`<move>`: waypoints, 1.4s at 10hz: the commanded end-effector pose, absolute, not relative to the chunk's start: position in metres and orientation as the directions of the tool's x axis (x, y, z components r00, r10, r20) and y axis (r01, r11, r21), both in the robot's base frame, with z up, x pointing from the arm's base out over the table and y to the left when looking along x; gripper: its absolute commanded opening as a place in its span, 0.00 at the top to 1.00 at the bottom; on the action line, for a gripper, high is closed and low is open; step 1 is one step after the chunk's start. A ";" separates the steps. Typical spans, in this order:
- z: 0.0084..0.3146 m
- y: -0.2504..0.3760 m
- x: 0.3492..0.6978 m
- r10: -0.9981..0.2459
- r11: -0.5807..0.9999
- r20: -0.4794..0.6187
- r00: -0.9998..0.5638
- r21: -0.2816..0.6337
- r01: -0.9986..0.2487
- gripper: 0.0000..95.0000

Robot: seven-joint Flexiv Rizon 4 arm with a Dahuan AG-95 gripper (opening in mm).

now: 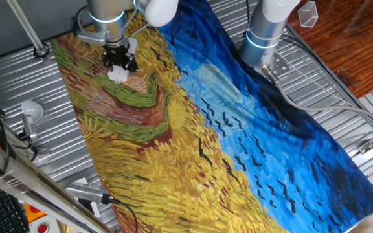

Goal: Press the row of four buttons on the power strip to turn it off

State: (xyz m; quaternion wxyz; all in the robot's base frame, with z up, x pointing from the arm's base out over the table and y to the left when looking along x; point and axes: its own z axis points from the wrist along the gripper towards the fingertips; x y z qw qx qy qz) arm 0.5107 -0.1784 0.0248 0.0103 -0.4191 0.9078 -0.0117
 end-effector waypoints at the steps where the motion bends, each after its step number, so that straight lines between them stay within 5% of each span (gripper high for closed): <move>1: 0.023 -0.179 0.511 -0.763 0.646 -0.009 -0.646 -0.032 -0.762 0.20; 14: 0.011 -0.182 0.503 -0.772 0.635 -0.012 -0.635 -0.048 -0.771 0.20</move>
